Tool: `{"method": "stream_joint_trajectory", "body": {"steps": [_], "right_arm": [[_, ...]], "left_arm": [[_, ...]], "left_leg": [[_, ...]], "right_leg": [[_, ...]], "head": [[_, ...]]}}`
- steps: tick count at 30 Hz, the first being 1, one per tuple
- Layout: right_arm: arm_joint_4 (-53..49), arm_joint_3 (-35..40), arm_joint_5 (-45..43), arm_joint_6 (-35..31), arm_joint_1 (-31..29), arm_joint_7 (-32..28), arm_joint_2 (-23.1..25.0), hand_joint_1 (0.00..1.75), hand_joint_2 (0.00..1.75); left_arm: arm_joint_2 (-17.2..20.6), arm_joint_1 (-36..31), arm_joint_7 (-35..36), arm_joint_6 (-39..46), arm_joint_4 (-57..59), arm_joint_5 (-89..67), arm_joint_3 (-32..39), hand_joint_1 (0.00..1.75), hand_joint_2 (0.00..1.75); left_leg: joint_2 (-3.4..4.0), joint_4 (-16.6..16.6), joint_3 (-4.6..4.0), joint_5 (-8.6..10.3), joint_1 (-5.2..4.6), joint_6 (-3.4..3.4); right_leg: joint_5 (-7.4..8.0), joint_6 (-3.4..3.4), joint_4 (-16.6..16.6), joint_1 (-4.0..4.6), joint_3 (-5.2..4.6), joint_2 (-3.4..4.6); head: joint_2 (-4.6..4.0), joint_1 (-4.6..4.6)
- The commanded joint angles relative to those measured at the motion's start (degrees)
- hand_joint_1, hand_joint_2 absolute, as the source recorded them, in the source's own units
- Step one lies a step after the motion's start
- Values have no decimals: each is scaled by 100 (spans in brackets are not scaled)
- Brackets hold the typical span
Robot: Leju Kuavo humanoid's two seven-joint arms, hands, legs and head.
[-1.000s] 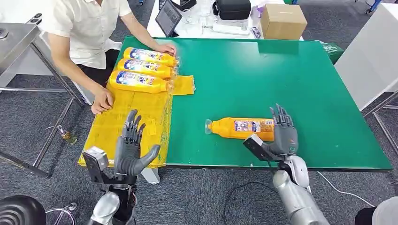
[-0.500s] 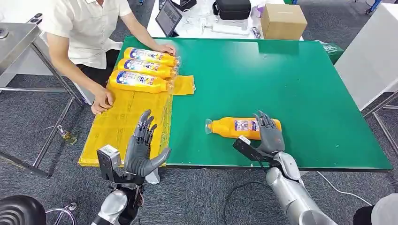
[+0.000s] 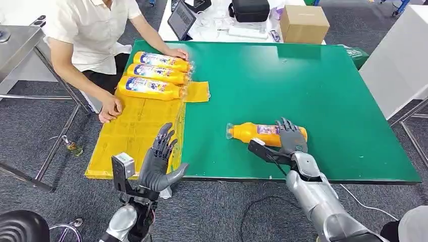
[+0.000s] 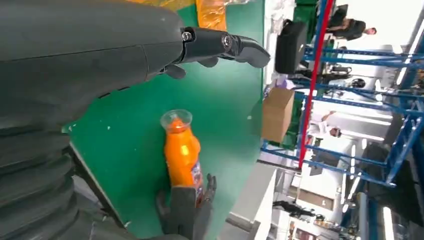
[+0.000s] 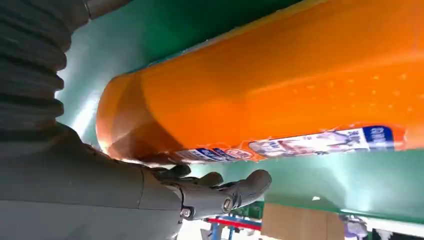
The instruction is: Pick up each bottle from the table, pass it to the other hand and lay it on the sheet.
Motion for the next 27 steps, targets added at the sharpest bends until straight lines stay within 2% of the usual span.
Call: {"method": "stream_joint_trajectory", "body": {"steps": [1, 5, 12, 13, 14, 26, 27], "right_arm": [[-337, 467, 178, 132, 73, 302, -94, 0, 175], [-437, 479, 219, 257, 98, 348, -112, 0, 175], [-218, 433, 119, 320, 116, 323, -41, 0, 175], [-218, 433, 119, 320, 116, 323, -41, 0, 175], [-218, 433, 119, 320, 116, 323, -41, 0, 175], [262, 189, -80, 482, 7, 399, -47, 0, 175], [408, 143, -119, 515, -26, 389, -73, 17, 175]], "left_arm": [[-84, -29, 77, -10, 126, -74, 178, 0, 175], [-108, -5, 314, -347, 136, 241, 237, 0, 175], [-113, -64, 289, -279, 213, 115, 193, 0, 175], [-113, -64, 289, -279, 213, 115, 193, 0, 175], [-113, -64, 289, -279, 213, 115, 193, 0, 175], [-110, -117, 293, -247, 259, 50, 139, 0, 175], [-110, -136, 291, -249, 282, 52, 122, 0, 175]], "left_leg": [[4, -5, 29, -12, 3, 6], [6, -3, 27, -14, 3, 7], [0, -4, 15, -6, 2, 4], [5, -7, 42, -16, 5, 10], [0, -4, 12, -5, 2, 4], [-1, -4, 14, -5, 2, 4], [-3, -5, 23, -8, 2, 6]], "right_leg": [[-12, -22, -6, 8, 30, -6], [-12, -19, -5, 8, 28, -3], [-6, -12, -5, 5, 15, -6], [-14, -27, -11, 12, 43, -8], [-4, -11, -5, 5, 12, -5], [-6, -11, -5, 5, 14, -7], [-9, -16, -7, 7, 24, -11]], "head": [[0, 0], [0, 0], [0, 0], [0, 0], [0, 0], [0, 0], [0, 0]]}}
